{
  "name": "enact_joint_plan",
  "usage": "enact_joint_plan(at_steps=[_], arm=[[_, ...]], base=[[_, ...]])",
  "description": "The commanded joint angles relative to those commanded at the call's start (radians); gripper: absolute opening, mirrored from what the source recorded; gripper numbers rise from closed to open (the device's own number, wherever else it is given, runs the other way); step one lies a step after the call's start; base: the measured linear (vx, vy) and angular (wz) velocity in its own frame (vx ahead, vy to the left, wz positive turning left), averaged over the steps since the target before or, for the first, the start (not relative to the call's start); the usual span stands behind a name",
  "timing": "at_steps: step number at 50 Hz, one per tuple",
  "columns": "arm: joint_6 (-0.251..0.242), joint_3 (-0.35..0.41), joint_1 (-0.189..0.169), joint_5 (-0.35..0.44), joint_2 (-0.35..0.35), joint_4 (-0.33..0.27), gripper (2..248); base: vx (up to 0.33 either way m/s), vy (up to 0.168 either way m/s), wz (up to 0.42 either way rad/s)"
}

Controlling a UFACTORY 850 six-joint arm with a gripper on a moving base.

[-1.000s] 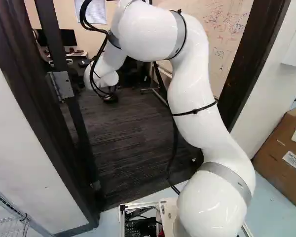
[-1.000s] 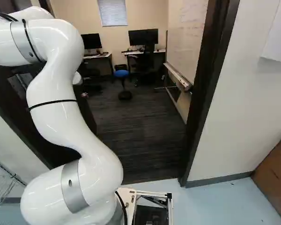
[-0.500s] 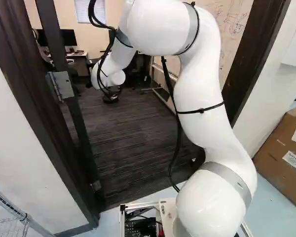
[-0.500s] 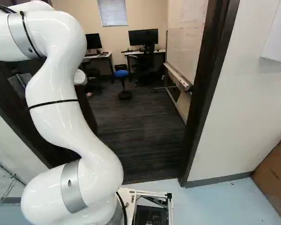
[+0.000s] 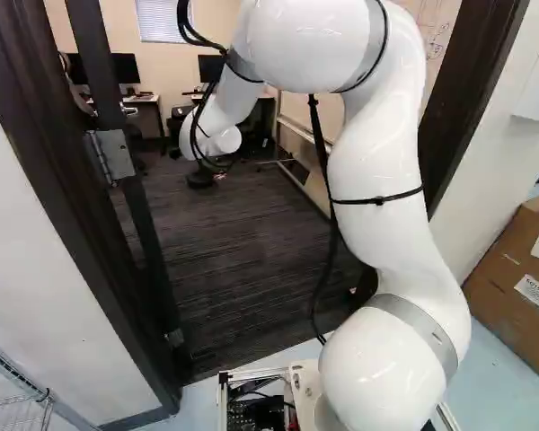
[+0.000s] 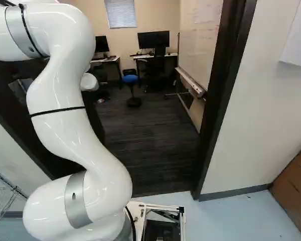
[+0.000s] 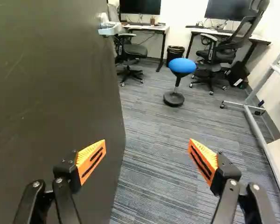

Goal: Open the door and move inside

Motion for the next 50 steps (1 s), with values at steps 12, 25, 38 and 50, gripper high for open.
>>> enact_joint_plan(at_steps=[12,25,38,50], arm=[[0.000,0.031,-0.027,0.000,0.024,0.000,247],[0.000,0.062,-0.058,0.000,0.049,0.000,247],[0.000,0.091,-0.089,0.000,0.073,0.000,247],[0.000,0.116,-0.119,0.000,0.092,0.000,247]], base=[[0.000,0.000,0.000],[0.000,0.000,0.000],[0.000,0.000,0.000],[0.000,0.000,0.000]])
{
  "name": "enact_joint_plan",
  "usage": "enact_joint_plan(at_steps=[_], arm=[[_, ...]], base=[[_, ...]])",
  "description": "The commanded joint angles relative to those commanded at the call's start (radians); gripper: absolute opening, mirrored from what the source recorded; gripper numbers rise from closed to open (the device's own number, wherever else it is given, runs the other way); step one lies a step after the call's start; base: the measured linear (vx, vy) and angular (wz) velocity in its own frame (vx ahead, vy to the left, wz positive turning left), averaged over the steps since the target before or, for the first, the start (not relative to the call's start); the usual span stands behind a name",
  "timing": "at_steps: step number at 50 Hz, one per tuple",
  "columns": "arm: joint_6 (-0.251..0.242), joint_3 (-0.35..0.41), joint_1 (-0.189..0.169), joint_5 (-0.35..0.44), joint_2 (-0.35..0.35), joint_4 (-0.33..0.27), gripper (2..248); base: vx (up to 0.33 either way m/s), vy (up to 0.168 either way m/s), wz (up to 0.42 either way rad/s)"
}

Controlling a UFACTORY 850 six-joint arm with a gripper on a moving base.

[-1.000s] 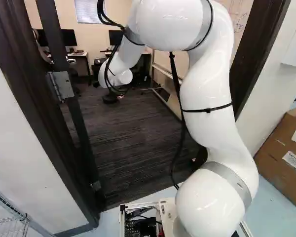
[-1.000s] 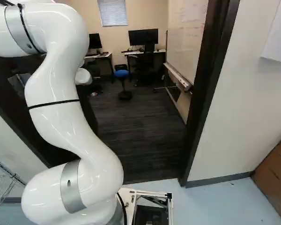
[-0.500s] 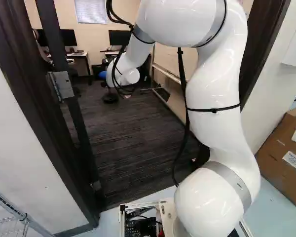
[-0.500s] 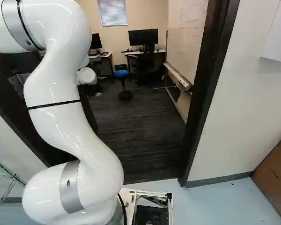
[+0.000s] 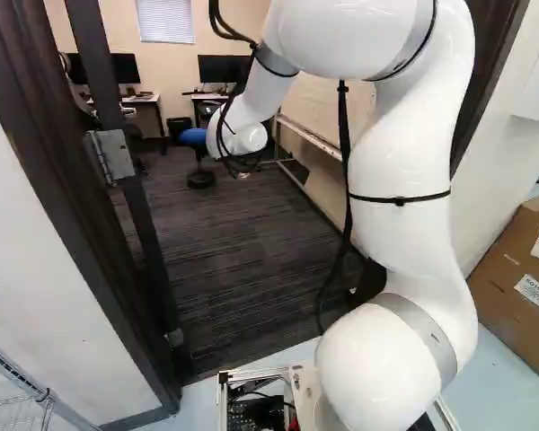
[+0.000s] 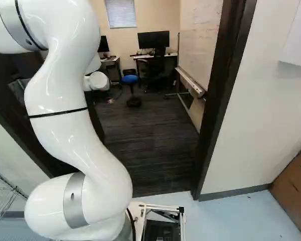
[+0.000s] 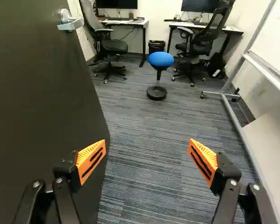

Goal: Open the door and move inside

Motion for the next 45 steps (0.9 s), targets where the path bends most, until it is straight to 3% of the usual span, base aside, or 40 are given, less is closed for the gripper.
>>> enact_joint_plan(at_steps=[28,45], arm=[[0.000,0.049,-0.071,0.000,0.040,0.000,247],[0.000,0.062,-0.075,0.006,0.049,0.000,247]], base=[[0.000,0.000,0.000],[0.000,0.000,0.000]])
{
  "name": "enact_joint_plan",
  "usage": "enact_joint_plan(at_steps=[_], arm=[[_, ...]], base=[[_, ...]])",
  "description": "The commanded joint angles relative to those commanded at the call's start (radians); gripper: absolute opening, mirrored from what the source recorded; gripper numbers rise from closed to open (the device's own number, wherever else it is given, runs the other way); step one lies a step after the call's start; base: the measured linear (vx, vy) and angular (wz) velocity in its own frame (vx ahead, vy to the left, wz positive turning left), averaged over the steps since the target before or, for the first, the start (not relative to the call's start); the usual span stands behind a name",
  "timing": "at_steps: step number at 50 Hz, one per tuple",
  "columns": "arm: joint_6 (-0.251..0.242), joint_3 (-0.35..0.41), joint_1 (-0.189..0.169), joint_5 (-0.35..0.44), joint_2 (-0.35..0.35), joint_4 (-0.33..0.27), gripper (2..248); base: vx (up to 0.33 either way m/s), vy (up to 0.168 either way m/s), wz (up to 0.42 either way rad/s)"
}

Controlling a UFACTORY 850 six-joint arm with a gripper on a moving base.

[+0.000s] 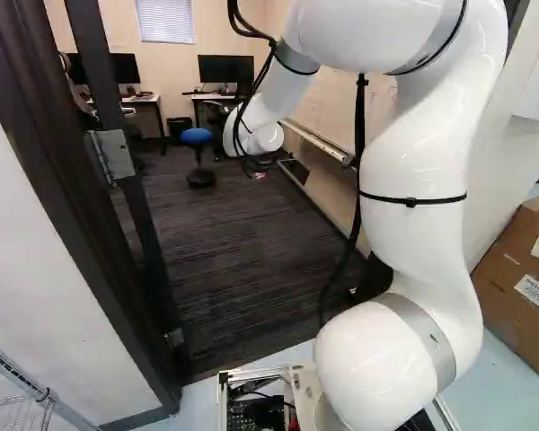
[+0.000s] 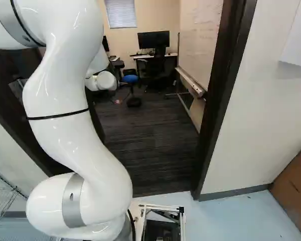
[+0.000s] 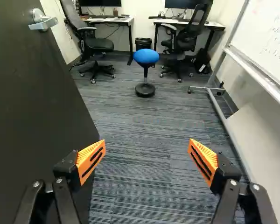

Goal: Open the door and move inside

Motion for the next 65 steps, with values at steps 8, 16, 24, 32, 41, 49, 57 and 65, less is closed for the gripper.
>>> enact_joint_plan(at_steps=[8,16,24,32,41,49,57,65], arm=[[0.000,0.018,-0.005,0.008,0.012,0.001,247],[0.000,0.043,-0.012,0.019,0.029,0.001,247],[0.000,0.075,-0.022,0.033,0.051,0.003,247],[0.000,0.114,-0.033,0.051,0.077,0.004,247],[0.000,0.167,-0.048,0.074,0.112,0.006,247],[0.000,0.221,-0.064,0.098,0.149,0.008,247],[0.000,0.283,-0.081,0.125,0.191,0.010,247],[0.000,0.353,-0.101,0.157,0.238,0.012,247]], base=[[0.000,0.000,0.000],[0.000,0.000,0.000],[0.000,0.000,0.000],[0.000,0.000,0.000],[0.000,0.000,0.000],[0.000,0.000,0.000],[0.000,0.000,0.000],[0.000,0.000,0.000]])
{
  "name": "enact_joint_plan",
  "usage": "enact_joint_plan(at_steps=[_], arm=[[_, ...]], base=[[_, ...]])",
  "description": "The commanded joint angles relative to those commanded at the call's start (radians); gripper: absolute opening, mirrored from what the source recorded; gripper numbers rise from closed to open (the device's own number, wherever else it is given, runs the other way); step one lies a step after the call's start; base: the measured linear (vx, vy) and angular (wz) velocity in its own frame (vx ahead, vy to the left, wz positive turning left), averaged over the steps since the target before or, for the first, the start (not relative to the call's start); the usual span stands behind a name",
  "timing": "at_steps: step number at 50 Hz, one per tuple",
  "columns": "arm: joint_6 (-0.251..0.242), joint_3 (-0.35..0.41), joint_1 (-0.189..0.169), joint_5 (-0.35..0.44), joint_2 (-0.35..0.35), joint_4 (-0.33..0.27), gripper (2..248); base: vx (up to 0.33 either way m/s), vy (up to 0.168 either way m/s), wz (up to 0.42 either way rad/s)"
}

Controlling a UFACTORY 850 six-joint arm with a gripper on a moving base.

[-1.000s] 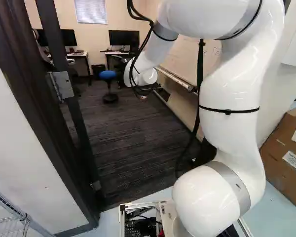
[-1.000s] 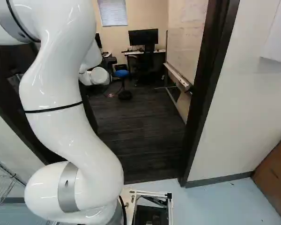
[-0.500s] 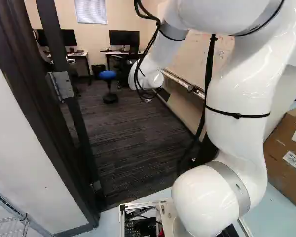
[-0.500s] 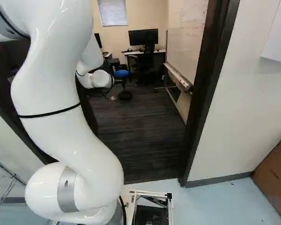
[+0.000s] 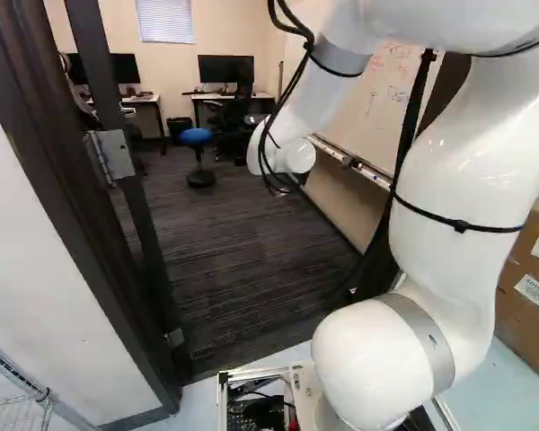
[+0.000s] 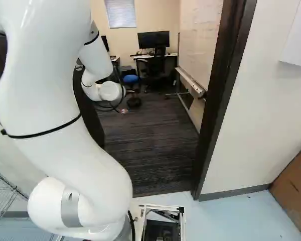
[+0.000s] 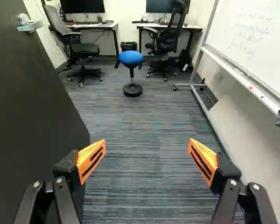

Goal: Open the door and move inside

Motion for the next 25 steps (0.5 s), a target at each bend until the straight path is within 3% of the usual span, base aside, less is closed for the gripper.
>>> enact_joint_plan(at_steps=[25], arm=[[0.000,0.236,-0.068,0.105,0.159,0.008,247]], base=[[0.000,0.000,0.000]])
